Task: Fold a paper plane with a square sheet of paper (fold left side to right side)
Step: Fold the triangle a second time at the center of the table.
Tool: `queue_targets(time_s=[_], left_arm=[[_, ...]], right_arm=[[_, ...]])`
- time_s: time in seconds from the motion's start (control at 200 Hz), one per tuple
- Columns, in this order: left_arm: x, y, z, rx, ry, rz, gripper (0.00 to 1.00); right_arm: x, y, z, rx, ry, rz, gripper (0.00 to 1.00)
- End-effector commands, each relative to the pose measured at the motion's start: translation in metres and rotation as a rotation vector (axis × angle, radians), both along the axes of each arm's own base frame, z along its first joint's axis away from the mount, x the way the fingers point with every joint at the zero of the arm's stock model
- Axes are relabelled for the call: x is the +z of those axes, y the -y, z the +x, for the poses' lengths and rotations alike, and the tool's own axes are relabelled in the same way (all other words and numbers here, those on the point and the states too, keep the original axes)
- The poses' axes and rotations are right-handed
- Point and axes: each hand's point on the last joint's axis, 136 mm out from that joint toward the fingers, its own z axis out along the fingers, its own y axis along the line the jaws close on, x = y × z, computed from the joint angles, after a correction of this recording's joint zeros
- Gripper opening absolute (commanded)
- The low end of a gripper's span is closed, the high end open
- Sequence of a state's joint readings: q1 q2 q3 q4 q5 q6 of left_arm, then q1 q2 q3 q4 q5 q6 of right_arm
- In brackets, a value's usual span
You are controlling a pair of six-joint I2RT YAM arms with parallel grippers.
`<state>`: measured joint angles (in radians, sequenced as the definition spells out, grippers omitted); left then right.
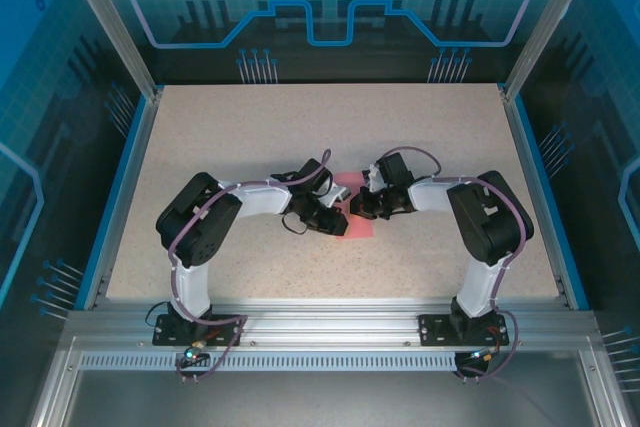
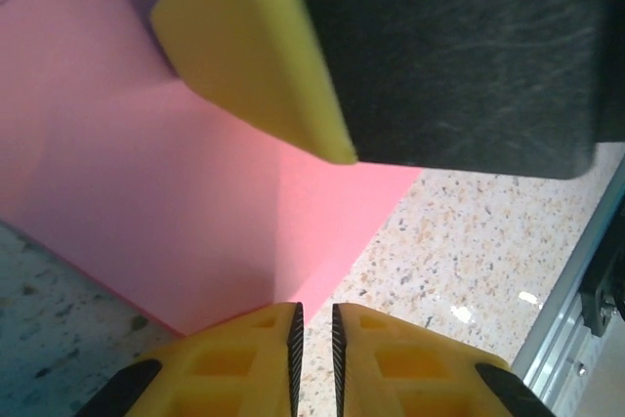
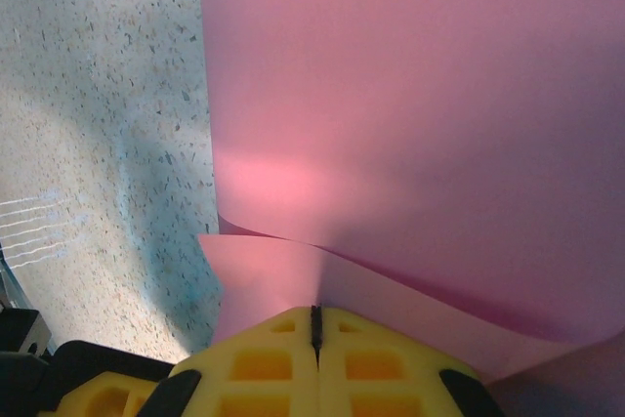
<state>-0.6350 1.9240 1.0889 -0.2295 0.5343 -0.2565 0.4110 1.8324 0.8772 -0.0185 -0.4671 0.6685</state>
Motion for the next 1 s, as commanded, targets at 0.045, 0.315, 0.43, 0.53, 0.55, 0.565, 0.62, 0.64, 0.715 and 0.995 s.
queue_targets(time_s=[0.045, 0.315, 0.43, 0.53, 0.55, 0.565, 0.62, 0.64, 0.715, 0.995], left_arm=[[-0.016, -0.008, -0.003, 0.018, -0.010, 0.049, 0.17], [-0.028, -0.012, -0.011, 0.018, -0.039, 0.065, 0.11], [-0.032, -0.014, -0.013, 0.020, -0.045, 0.072, 0.03], [-0.035, -0.016, -0.014, 0.023, -0.047, 0.080, 0.00], [-0.036, -0.016, -0.014, 0.022, -0.047, 0.080, 0.00], [-0.036, -0.017, -0.015, 0.020, -0.047, 0.081, 0.00], [-0.036, -0.017, -0.015, 0.023, -0.048, 0.081, 0.00], [-0.037, -0.018, -0.016, 0.022, -0.047, 0.082, 0.00], [-0.037, -0.018, -0.015, 0.023, -0.043, 0.083, 0.00], [-0.036, -0.018, -0.015, 0.019, -0.035, 0.087, 0.00]], right_arm=[[-0.022, 0.011, -0.017, 0.005, -0.072, -0.086, 0.00], [-0.021, 0.011, -0.016, 0.007, -0.068, -0.088, 0.00], [-0.019, 0.011, -0.016, 0.010, -0.063, -0.081, 0.00], [-0.006, 0.006, -0.008, 0.015, -0.021, -0.038, 0.00], [-0.003, 0.006, -0.007, 0.014, -0.011, -0.030, 0.00], [0.001, 0.005, -0.005, 0.014, -0.001, -0.023, 0.00], [0.012, 0.004, 0.000, 0.013, 0.032, -0.001, 0.00], [0.017, 0.004, 0.001, 0.014, 0.045, 0.003, 0.00], [0.029, 0.005, 0.002, 0.029, 0.083, 0.008, 0.00], [0.029, -0.002, -0.021, 0.071, 0.070, 0.043, 0.00]])
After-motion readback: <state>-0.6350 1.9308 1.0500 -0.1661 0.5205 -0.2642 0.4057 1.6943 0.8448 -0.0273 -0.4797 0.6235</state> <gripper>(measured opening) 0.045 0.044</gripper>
